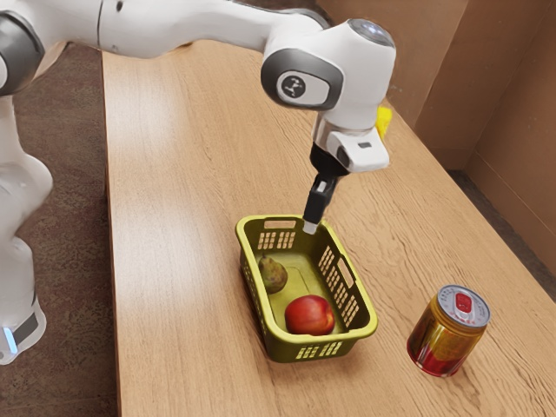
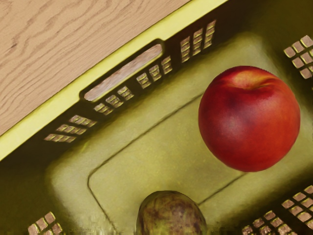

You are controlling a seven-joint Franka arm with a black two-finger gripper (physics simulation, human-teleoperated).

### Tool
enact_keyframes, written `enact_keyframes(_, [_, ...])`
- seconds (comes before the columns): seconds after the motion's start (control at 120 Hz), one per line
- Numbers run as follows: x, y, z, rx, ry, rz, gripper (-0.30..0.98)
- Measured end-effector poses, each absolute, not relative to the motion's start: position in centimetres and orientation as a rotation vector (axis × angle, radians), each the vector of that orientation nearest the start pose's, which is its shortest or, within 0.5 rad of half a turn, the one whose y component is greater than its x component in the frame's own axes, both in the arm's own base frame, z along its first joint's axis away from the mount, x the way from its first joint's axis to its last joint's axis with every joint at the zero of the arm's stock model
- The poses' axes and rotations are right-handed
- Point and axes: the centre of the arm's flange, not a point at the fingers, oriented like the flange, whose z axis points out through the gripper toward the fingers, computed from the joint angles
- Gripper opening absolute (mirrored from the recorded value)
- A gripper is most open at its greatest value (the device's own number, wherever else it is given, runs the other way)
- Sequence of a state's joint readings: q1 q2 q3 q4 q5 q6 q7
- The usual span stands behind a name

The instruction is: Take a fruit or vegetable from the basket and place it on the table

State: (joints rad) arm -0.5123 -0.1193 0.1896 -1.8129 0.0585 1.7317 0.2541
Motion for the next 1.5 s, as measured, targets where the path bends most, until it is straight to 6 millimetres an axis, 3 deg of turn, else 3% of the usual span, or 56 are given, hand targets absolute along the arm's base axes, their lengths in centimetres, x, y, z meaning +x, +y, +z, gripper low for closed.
enact_keyframes(0.05, [49.6,-13.8,57.4,-2.986,0.867,-0.055,0.69])
enact_keyframes(0.108, [48.9,-13.1,56.1,-2.995,0.873,-0.062,0.69])
enact_keyframes(0.333, [49.6,-13.2,54.7,-2.984,0.896,-0.129,0.69])
enact_keyframes(0.583, [49.3,-14.0,50.6,-2.966,0.931,-0.054,0.69])
enact_keyframes(0.8, [48.9,-16.6,47.9,-2.938,1.0,0.014,0.69])
enact_keyframes(1.0, [48.8,-17.2,47.9,-2.936,1.019,-0.008,0.69])
enact_keyframes(1.183, [48.3,-19.7,48.4,-2.909,1.089,-0.034,0.69])
enact_keyframes(1.5, [50.9,-25.9,46.7,-2.867,1.16,-0.023,0.69])
